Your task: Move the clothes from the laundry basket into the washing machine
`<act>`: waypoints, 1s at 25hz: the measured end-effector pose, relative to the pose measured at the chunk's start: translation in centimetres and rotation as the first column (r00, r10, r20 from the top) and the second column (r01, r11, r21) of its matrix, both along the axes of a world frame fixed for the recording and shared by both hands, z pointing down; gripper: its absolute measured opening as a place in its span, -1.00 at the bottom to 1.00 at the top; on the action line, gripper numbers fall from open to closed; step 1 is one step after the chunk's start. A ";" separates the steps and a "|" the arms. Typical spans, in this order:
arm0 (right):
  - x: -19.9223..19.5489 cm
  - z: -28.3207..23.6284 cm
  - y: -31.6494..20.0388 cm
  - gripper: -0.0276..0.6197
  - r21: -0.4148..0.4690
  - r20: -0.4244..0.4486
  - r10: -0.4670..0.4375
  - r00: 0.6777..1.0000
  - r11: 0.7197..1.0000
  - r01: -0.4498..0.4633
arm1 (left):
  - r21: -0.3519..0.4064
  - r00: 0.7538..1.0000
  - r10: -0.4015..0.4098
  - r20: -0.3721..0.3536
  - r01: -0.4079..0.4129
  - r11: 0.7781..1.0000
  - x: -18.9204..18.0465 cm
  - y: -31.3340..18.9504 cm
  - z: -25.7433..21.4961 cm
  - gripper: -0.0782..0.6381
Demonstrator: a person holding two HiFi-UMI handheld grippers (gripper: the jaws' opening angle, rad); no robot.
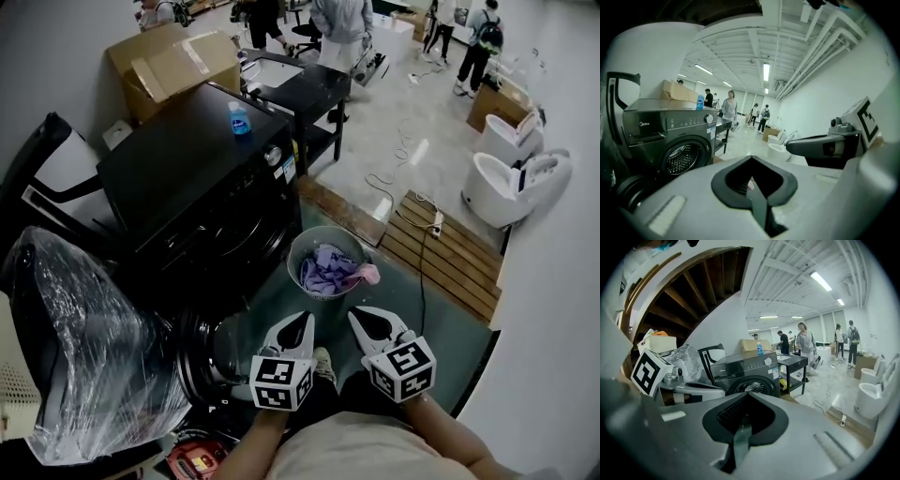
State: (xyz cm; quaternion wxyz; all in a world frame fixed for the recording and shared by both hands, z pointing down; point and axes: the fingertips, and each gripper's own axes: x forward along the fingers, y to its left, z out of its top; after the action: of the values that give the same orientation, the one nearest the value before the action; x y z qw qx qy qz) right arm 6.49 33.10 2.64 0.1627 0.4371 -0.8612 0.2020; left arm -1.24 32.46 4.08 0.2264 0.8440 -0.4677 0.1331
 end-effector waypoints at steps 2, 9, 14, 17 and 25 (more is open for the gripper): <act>-0.1 0.3 -0.8 -0.84 -0.006 -0.005 0.007 1.000 1.000 -0.007 | 0.024 1.000 0.014 -0.017 -0.014 1.000 0.0 -1.3 -0.2 -0.78; 0.5 1.8 -2.3 -0.84 -0.044 -0.014 0.021 1.000 0.999 -0.022 | -0.015 0.999 0.016 -0.043 -0.016 1.000 -0.4 -3.9 1.5 -0.78; 1.7 2.7 -4.8 -0.84 -0.073 -0.015 0.029 0.999 0.997 -0.030 | -0.047 1.000 0.016 -0.006 -0.016 0.999 0.1 -5.8 2.6 -0.78; 2.0 3.3 -6.8 -0.84 -0.088 -0.003 0.007 1.000 0.996 -0.008 | -0.043 1.000 0.029 0.000 -0.029 0.999 0.9 -7.3 3.0 -0.78; 3.0 5.9 -13.2 -0.84 -0.142 -0.016 -0.094 0.995 0.986 0.091 | -0.066 0.999 0.019 0.032 -0.017 0.998 3.3 -13.0 5.5 -0.78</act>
State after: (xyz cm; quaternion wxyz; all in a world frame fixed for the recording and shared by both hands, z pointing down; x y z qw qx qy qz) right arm 9.49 19.89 8.52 0.2119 0.3863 -0.8622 0.2498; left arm 2.10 19.43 9.61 0.2452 0.8378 -0.4593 0.1643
